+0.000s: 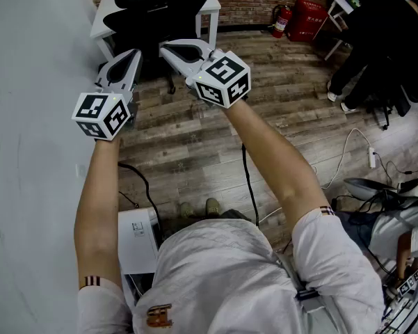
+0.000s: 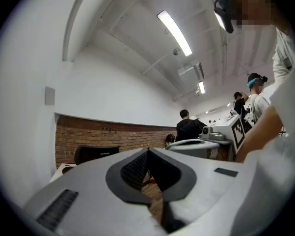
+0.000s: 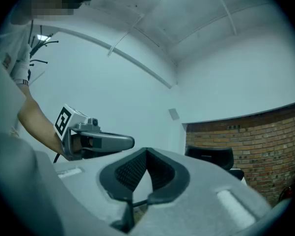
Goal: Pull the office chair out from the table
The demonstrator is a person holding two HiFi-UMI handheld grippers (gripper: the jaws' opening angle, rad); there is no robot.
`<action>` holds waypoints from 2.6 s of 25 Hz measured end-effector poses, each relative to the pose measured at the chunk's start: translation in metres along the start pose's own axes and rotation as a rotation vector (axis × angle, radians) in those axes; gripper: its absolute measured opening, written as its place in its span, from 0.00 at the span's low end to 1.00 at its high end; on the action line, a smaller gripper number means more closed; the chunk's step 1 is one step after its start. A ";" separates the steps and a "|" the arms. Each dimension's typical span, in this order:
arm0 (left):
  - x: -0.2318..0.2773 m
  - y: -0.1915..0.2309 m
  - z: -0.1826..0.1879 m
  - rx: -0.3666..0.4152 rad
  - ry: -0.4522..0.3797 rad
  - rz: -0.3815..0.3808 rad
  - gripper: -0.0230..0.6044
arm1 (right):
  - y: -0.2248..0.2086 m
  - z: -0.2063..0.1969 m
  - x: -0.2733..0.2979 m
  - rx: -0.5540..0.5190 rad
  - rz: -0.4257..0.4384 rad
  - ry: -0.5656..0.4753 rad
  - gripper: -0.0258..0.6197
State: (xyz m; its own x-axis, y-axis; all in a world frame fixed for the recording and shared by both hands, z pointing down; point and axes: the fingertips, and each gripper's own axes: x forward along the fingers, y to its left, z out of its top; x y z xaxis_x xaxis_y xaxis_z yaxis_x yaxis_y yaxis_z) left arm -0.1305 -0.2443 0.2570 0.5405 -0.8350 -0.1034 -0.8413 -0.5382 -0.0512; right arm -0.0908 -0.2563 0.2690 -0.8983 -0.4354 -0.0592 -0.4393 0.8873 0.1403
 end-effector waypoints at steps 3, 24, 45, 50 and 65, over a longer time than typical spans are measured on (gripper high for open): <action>0.001 -0.002 -0.001 0.000 -0.001 0.000 0.04 | -0.001 0.000 -0.002 0.001 0.000 -0.007 0.04; 0.023 -0.015 0.002 0.025 -0.001 0.031 0.04 | -0.027 0.005 -0.030 0.000 0.008 -0.038 0.04; 0.085 0.072 -0.018 0.034 -0.021 0.073 0.04 | -0.111 -0.019 0.034 -0.013 0.020 -0.034 0.04; 0.110 0.122 -0.030 0.031 -0.019 0.070 0.04 | -0.147 -0.034 0.075 -0.009 0.006 -0.028 0.04; 0.163 0.247 -0.055 0.046 -0.007 0.030 0.04 | -0.230 -0.067 0.169 -0.009 -0.079 0.002 0.04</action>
State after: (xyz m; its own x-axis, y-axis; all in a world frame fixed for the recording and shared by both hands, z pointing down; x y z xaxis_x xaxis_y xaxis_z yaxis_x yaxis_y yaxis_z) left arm -0.2500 -0.5197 0.2822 0.5147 -0.8499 -0.1124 -0.8571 -0.5067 -0.0934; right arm -0.1414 -0.5444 0.2930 -0.8610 -0.5040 -0.0688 -0.5085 0.8490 0.1439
